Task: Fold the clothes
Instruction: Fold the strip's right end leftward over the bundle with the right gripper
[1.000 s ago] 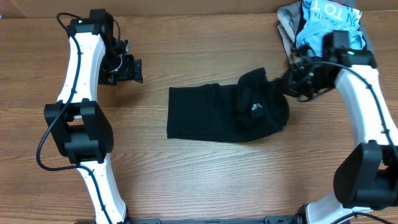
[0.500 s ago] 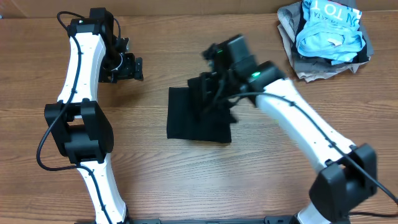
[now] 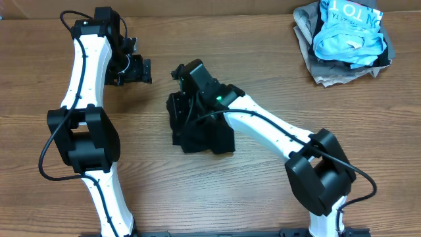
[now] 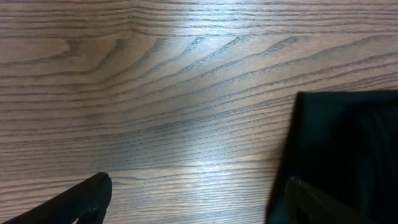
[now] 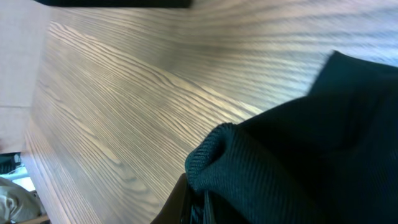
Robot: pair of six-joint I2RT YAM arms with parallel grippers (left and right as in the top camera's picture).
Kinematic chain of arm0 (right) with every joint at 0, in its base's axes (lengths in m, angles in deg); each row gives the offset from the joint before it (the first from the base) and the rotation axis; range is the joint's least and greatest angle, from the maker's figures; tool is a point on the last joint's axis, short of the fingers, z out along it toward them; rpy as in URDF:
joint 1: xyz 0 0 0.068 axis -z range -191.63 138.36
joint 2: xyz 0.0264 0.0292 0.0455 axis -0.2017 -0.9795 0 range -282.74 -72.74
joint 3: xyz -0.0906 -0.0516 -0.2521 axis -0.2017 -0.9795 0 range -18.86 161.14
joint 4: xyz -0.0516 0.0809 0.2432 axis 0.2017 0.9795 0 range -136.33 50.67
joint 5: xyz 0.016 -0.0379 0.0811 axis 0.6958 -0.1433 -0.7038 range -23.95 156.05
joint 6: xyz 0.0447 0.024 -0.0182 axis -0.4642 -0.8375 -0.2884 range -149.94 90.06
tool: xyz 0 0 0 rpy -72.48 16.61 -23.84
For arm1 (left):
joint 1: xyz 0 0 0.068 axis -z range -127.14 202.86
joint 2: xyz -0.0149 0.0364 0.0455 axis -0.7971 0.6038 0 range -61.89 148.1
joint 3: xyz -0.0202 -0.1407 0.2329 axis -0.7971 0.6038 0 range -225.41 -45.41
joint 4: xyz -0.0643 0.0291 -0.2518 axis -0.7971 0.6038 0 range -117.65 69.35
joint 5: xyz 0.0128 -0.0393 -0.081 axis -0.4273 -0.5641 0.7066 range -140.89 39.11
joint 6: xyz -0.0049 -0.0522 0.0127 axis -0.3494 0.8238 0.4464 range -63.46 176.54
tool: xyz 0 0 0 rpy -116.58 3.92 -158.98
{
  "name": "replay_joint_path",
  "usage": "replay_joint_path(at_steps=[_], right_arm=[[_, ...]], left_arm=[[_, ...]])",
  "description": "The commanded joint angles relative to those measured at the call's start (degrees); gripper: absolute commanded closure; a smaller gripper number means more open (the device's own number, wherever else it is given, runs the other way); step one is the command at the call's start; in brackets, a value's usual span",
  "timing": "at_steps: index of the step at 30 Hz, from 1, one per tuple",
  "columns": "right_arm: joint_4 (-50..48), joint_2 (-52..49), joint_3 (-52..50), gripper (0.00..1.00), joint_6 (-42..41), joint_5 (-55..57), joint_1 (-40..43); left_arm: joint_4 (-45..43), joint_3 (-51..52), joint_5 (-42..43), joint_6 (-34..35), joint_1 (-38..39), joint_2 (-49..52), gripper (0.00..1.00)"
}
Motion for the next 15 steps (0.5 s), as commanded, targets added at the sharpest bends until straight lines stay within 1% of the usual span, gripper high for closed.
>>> replay_joint_path(at_steps=[1,2,5,6,8,11,15], right_arm=[[-3.50,-2.43,1.33,0.95,-0.66,0.13,-0.79],[-3.93,-2.71,1.36,0.83,-0.66,0.11,-0.85],[-3.87,-2.71,1.36,0.24,-0.55,-0.33,-0.83],[-3.74,-2.27,1.36,0.19,-0.57,-0.70,-0.83],[-3.32,-0.79,1.36,0.14,-0.39,-1.44,-0.39],[-1.55,3.54,1.36,0.12,-0.39,-0.57,0.96],[2.73,10.64,1.36,0.11,-0.37,5.33,3.80]], left_arm=[[-0.26,-1.18,-0.15,-1.11,0.07,0.20,0.09],[-0.26,-1.18,-0.13,-1.09,0.07,0.20,0.09],[-0.26,-1.18,-0.13,-1.11,0.07,0.20,0.08],[-0.26,-1.18,-0.15,-1.11,0.07,0.20,0.07],[-0.42,-1.18,-0.17,-1.11,0.07,0.20,0.07],[-0.85,-1.18,-0.17,-1.11,0.07,0.22,0.05],[-1.49,-1.18,-0.15,-1.11,0.07,0.22,0.03]])
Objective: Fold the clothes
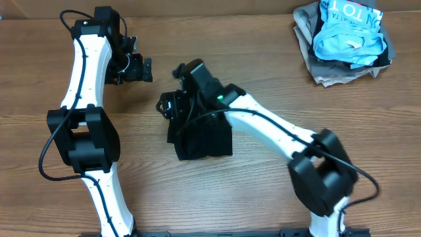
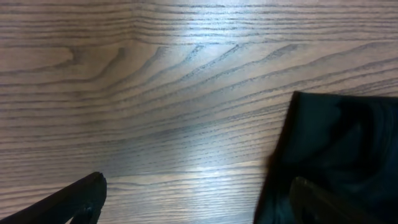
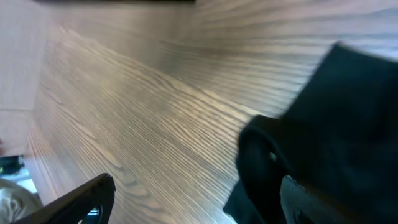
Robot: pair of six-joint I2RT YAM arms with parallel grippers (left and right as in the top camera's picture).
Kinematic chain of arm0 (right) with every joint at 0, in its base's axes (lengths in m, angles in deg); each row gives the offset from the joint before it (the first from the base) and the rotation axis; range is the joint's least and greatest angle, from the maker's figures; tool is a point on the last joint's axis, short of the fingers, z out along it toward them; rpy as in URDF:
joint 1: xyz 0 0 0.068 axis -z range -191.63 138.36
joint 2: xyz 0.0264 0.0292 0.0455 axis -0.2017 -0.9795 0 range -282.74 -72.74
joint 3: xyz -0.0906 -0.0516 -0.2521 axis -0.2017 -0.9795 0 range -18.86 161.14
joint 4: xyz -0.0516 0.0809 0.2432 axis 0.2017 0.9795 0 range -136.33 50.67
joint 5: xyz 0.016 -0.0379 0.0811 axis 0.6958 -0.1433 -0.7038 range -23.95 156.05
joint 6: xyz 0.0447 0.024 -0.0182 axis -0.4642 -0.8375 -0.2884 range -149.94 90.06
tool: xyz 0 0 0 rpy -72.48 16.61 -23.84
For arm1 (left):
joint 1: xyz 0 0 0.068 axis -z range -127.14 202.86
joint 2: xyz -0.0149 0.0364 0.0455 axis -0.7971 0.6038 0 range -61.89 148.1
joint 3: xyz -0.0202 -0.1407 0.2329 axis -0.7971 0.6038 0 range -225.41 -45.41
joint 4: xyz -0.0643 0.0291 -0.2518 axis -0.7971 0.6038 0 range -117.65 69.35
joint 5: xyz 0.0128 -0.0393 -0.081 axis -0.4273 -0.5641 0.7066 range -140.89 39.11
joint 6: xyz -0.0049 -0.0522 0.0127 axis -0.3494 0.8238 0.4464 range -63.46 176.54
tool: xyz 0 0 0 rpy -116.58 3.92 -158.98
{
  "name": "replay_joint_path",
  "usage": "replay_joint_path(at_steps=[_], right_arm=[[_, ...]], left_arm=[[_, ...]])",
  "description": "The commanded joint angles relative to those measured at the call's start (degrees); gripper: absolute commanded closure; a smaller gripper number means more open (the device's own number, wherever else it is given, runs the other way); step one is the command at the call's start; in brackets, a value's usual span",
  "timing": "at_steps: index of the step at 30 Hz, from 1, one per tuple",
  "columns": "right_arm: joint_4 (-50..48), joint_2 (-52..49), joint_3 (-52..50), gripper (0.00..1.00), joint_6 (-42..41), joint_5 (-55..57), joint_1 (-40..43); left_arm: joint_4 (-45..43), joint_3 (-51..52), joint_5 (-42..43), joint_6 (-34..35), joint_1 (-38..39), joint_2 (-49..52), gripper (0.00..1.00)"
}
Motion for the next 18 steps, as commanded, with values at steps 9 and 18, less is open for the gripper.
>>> replay_joint_path(at_steps=[9,18], right_arm=[[14.43,9.81,0.96,0.08,7.76,5.88,10.12],[18.49,9.22,0.96,0.05,8.09,6.32,15.41]], left_arm=[[-1.03,-1.18,1.14,-1.16,0.07,0.74,0.02],[2.60,-0.81,10.45,-12.87,1.81,0.81,0.00]])
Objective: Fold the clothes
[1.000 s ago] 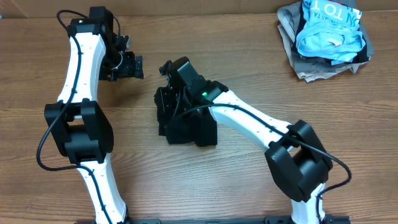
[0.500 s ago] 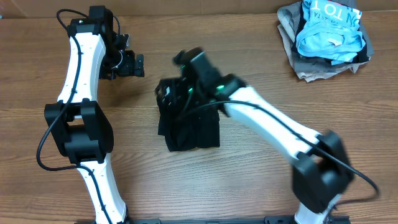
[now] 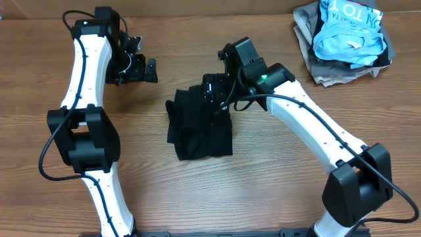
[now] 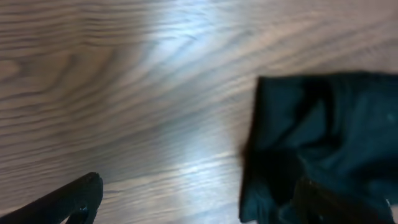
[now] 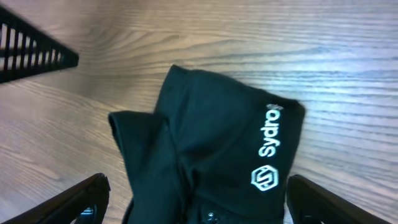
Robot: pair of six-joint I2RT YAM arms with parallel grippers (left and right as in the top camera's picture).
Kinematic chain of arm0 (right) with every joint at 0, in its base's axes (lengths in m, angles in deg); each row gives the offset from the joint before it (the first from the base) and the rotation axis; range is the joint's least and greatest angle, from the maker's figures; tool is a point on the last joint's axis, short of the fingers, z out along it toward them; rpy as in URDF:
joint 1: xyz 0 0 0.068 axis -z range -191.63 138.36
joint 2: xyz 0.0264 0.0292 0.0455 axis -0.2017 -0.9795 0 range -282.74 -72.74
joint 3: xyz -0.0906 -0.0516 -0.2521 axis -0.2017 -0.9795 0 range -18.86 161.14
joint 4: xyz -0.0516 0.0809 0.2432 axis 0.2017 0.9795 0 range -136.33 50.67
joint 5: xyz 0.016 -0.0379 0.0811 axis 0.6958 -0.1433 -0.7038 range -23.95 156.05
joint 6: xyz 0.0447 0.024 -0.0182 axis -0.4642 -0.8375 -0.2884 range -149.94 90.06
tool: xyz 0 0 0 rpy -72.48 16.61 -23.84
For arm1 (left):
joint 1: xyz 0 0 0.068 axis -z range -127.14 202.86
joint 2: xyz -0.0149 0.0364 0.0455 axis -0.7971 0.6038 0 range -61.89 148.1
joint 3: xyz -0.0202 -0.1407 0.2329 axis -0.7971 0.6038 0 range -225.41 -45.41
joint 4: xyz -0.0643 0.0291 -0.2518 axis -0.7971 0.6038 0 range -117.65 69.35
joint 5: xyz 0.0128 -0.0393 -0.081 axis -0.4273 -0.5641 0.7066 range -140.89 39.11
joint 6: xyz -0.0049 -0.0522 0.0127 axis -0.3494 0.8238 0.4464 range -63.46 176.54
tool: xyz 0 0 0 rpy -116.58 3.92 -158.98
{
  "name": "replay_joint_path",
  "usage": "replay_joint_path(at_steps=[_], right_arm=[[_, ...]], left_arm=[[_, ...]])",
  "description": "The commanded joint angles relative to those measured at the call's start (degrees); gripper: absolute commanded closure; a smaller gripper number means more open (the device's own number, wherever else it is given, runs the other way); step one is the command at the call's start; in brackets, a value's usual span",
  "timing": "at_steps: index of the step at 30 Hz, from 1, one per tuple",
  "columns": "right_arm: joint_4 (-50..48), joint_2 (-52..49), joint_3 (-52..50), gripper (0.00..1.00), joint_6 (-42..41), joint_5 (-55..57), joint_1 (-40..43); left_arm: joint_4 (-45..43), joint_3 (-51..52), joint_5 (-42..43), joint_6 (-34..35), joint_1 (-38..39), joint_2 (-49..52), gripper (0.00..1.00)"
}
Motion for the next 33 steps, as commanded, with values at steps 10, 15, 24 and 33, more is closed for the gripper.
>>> replay_joint_path(at_steps=[10,15,24,33], right_arm=[[9.20,-0.83,-0.59,0.05,10.10,-5.14,8.00],[8.90,-2.14,-4.79,0.05,11.37,-5.05,7.67],[11.17,-2.34,-6.54,0.05,13.44,-8.94,6.73],[10.82,-2.34,-11.26,0.16,15.26,-8.90,0.85]], left_arm=[[-0.37,1.88,4.13,-9.86,4.22,0.87,0.00],[-0.31,3.06,4.24,-10.75,4.55,0.92,0.00],[1.25,3.08,4.11,-15.96,7.37,0.92,0.00],[-3.04,3.08,-0.28,-9.64,7.15,0.92,0.00]])
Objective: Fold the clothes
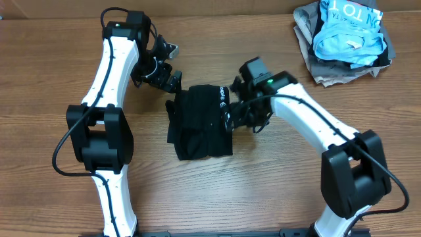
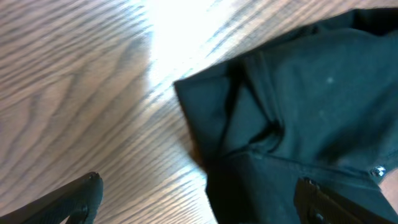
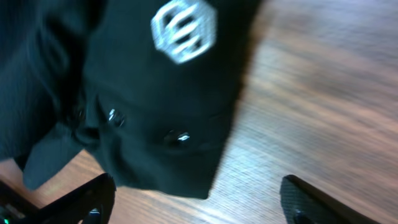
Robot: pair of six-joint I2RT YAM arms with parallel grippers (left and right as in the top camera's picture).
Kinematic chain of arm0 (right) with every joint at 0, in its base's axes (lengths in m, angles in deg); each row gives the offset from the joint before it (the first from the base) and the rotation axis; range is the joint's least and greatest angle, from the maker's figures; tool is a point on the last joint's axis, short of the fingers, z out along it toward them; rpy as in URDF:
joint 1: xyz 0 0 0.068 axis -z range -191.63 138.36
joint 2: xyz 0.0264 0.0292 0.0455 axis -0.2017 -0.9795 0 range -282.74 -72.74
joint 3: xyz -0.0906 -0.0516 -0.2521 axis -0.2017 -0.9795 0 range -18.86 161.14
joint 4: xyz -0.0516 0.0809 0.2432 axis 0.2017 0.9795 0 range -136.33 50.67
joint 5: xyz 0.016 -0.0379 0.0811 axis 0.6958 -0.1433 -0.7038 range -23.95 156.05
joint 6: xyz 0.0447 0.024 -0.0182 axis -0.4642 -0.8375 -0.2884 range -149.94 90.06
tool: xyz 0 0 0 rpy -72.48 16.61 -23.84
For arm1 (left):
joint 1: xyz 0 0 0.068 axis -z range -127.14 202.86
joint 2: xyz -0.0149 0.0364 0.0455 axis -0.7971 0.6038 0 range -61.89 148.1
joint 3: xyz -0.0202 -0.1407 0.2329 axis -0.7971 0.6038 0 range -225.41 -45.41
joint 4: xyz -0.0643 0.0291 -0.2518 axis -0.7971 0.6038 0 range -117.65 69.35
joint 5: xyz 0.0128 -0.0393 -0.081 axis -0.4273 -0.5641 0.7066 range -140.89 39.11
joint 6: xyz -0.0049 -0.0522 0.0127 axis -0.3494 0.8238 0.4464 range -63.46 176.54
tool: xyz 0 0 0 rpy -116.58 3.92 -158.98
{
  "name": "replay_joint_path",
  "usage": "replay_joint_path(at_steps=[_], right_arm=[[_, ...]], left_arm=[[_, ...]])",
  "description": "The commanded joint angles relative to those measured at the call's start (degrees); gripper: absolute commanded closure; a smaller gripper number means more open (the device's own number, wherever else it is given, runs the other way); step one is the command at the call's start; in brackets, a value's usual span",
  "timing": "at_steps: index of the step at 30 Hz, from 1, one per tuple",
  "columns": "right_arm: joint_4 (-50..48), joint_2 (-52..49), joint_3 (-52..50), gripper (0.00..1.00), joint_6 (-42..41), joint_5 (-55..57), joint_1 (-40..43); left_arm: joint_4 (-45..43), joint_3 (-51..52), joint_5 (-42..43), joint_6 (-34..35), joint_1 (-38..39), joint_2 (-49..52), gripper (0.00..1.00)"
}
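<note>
A black garment (image 1: pixel 199 123) with a white logo lies folded into a rough rectangle at the table's middle. My left gripper (image 1: pixel 169 78) hangs open just above the garment's far left corner; in the left wrist view the black cloth (image 2: pixel 298 99) fills the right side and reaches under the right finger (image 2: pixel 318 200). My right gripper (image 1: pixel 239 118) is open at the garment's right edge. In the right wrist view the logo (image 3: pixel 184 25) and cloth edge lie ahead of the spread fingers (image 3: pixel 84 202), with nothing held.
A pile of other clothes (image 1: pixel 345 39), with a light blue shirt on top of grey and dark ones, sits at the far right corner. Both white arms reach in over the wooden table (image 1: pixel 329 99) from the near side.
My left gripper has moved right, from off to the garment's left to its far left corner. My right gripper has moved from over the garment's far edge to its right edge. Both stay open.
First my right gripper was shut on a fold of the black garment over its left part, with the left gripper open and away. Then it stood open and the cloth lay flatter. Afterwards it was over the far edge, and now both grippers flank the folded garment.
</note>
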Motion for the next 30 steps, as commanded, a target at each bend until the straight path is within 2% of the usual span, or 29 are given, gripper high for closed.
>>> replay_joint_path(at_steps=[1,2,7,9,21,30], right_arm=[[-0.09,0.24,-1.53,0.25,2.51,-0.94,-3.30],[-0.15,0.24,-2.01,0.32,3.32,-0.96,-4.35],[-1.01,0.24,-3.10,0.88,3.48,3.17,-8.11],[-1.66,0.22,-3.26,0.96,3.45,4.52,-8.72],[-10.95,0.17,-13.33,0.96,2.69,4.85,-6.51],[-14.38,0.13,-15.30,0.96,-1.33,4.79,-0.83]], left_arm=[[-0.85,0.26,-2.99,3.08,-0.33,0.79,0.00],[-1.14,0.26,-3.69,3.67,-0.33,0.79,0.00],[-2.47,0.26,-7.30,7.76,-0.35,0.79,0.00],[-2.89,0.26,-7.54,8.85,-0.35,0.79,0.00],[-3.08,0.26,-7.54,8.98,-0.37,0.79,0.00],[-3.08,0.26,-7.52,8.98,-0.37,0.79,0.00]])
